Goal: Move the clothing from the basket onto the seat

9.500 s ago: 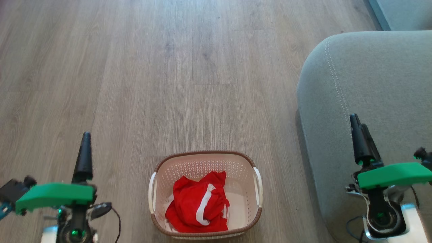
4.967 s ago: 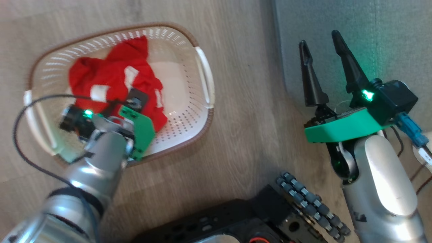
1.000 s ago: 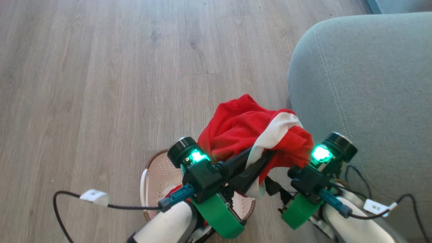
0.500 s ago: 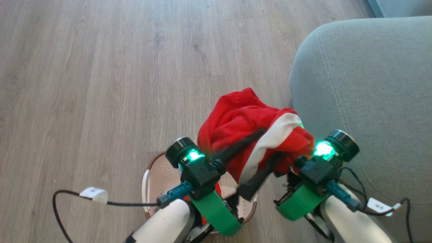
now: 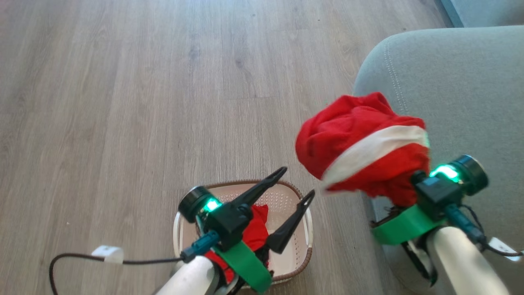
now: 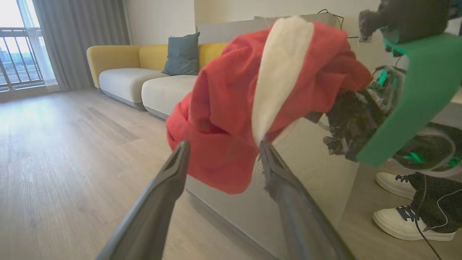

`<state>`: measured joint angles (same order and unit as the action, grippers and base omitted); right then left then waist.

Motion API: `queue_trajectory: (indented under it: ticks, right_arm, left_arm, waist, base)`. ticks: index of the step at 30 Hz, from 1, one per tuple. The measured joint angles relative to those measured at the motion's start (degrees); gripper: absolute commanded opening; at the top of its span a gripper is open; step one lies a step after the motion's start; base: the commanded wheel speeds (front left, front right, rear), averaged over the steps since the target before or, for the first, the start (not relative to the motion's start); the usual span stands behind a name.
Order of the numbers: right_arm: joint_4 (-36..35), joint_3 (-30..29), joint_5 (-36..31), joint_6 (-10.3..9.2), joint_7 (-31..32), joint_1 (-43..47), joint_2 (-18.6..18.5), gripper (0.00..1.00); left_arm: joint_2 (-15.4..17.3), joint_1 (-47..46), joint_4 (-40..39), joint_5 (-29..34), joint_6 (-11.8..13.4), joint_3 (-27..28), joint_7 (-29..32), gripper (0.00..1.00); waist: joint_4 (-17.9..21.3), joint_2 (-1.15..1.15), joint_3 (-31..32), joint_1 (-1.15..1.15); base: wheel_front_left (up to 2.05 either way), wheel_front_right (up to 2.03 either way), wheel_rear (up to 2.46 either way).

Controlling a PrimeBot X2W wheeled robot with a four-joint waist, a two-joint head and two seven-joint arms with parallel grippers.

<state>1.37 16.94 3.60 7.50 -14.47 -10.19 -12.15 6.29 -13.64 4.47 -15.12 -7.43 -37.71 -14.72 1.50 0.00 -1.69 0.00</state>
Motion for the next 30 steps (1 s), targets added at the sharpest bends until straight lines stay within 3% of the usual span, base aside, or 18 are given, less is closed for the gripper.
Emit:
queue_trajectory:
  ticks: [12,30]
  right_arm:
    - [2.3,-10.9,0.0,0.00,0.0,3.1,1.5,0.00]
    - [4.5,-13.9,-0.9,0.00,0.0,4.0,3.1,0.00]
  left_arm:
    - [1.2,3.6,6.2,3.6,0.0,-0.7,0.0,1.00]
    - [-0.9,6.1,8.1,4.6,0.0,2.6,0.0,1.00]
  waist:
    - [-0.2,0.00,-0.3,0.00]
    - [1.7,0.00,-0.6,0.00]
  base:
    - [0.00,0.00,0.00]
    - [0.00,0.00,0.00]
